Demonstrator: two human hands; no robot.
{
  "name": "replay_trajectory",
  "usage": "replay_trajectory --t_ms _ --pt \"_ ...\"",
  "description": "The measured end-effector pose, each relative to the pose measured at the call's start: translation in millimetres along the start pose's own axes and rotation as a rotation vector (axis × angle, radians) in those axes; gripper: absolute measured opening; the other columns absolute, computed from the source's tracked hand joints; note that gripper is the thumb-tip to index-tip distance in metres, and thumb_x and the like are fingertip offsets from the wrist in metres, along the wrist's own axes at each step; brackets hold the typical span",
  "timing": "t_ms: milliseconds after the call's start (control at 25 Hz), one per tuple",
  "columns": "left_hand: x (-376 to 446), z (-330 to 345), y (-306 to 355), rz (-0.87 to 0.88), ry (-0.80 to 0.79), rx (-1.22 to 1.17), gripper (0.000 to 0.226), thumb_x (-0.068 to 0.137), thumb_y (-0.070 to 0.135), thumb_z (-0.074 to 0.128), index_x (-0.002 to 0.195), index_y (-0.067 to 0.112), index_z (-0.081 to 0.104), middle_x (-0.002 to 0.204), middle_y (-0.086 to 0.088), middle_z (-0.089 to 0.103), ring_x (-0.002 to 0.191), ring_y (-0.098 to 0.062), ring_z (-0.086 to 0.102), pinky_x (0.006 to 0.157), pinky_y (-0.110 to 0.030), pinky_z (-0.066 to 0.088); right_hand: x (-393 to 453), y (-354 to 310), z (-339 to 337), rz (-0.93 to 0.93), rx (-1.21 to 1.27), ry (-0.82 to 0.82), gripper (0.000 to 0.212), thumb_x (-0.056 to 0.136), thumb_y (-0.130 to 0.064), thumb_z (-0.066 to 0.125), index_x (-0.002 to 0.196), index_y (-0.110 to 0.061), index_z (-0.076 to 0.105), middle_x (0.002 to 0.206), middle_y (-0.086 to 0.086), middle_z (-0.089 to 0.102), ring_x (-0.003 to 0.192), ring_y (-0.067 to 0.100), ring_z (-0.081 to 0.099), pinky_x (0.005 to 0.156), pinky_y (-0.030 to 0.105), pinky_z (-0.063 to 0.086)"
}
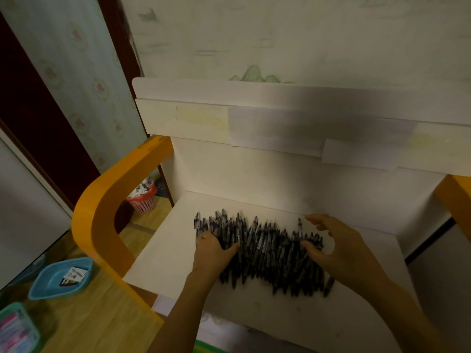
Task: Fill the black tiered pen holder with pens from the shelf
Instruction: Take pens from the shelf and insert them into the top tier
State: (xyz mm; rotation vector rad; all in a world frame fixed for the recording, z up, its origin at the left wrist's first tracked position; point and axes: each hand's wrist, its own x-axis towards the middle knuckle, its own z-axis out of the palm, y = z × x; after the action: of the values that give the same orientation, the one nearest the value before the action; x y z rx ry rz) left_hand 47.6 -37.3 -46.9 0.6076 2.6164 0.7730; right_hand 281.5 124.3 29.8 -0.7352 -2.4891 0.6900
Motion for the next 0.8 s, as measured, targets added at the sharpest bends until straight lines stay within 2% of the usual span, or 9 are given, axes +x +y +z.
replay_trajectory --t_ms 120,200,280,400,480,560,800 --pt "5.6 -4.4 -3.8 -0.015 -0.049 -0.081 0.074 0.077 0.044 0.076 0.128 0.002 0.042 0.124 -0.019 0.050 0.110 -0.030 0.055 0.090 -0.041 0.054 1.4 -0.6 0.9 0.003 0.003 -0.004 0.052 0.084 -0.043 0.069 0.131 -0.039 0.048 0.124 -0.017 0.057 0.110 0.005 0.055 0.095 0.028 0.049" --pt "6.9 -5.0 -6.6 -0.021 -0.073 -0.061 0.082 0.073 0.042 0.079 0.133 0.004 0.038 0.126 -0.018 0.048 0.110 -0.030 0.055 0.090 -0.038 0.054 1.4 -1.0 2.2 0.002 0.005 -0.009 0.052 0.083 -0.043 0.069 0.131 -0.040 0.048 0.122 -0.018 0.057 0.110 0.004 0.054 0.094 0.025 0.047" --pt "7.7 -4.7 -7.6 -0.006 -0.061 -0.027 0.081 0.071 0.045 0.080 0.130 0.006 0.040 0.118 -0.013 0.052 0.103 -0.026 0.058 0.083 -0.034 0.055 2.0 -1.3 3.2 0.002 0.007 -0.013 0.051 0.083 -0.043 0.069 0.130 -0.041 0.048 0.120 -0.019 0.056 0.109 0.003 0.054 0.092 0.021 0.044" --pt "11.2 -6.9 -5.8 -0.012 -0.065 -0.026 0.059 0.071 0.044 0.082 0.106 0.012 0.048 0.083 0.002 0.052 0.073 -0.013 0.055 0.054 -0.021 0.046 4.2 -2.2 3.8 0.003 -0.001 -0.022 0.051 0.083 -0.043 0.069 0.129 -0.042 0.047 0.117 -0.021 0.055 0.107 0.001 0.054 0.088 0.015 0.040" --pt "14.7 -8.9 -4.1 -0.045 -0.078 -0.015 0.047 0.070 0.042 0.083 0.084 0.015 0.046 0.071 0.001 0.050 0.058 -0.009 0.050 0.044 -0.020 0.039 5.4 -3.3 3.8 0.006 -0.001 -0.022 0.051 0.083 -0.043 0.069 0.128 -0.044 0.047 0.115 -0.022 0.054 0.105 0.002 0.054 0.088 0.016 0.040" --pt "16.4 -9.4 -0.8 -0.077 -0.100 -0.006 0.046 0.069 0.038 0.084 0.076 0.016 0.045 0.068 -0.001 0.051 0.053 -0.010 0.049 0.040 -0.021 0.037 5.2 -3.4 4.5 0.013 0.007 -0.019 0.050 0.083 -0.043 0.070 0.127 -0.044 0.047 0.113 -0.022 0.053 0.104 0.002 0.054 0.088 0.018 0.040" --pt "21.5 -7.5 0.9 -0.090 -0.130 0.008 0.042 0.068 0.032 0.085 0.071 0.015 0.047 0.066 -0.002 0.052 0.052 -0.011 0.050 0.040 -0.020 0.038 6.7 -1.4 3.5 0.019 -0.007 -0.025 0.049 0.084 -0.043 0.069 0.128 -0.043 0.048 0.118 -0.020 0.056 0.107 0.001 0.053 0.090 0.018 0.040"
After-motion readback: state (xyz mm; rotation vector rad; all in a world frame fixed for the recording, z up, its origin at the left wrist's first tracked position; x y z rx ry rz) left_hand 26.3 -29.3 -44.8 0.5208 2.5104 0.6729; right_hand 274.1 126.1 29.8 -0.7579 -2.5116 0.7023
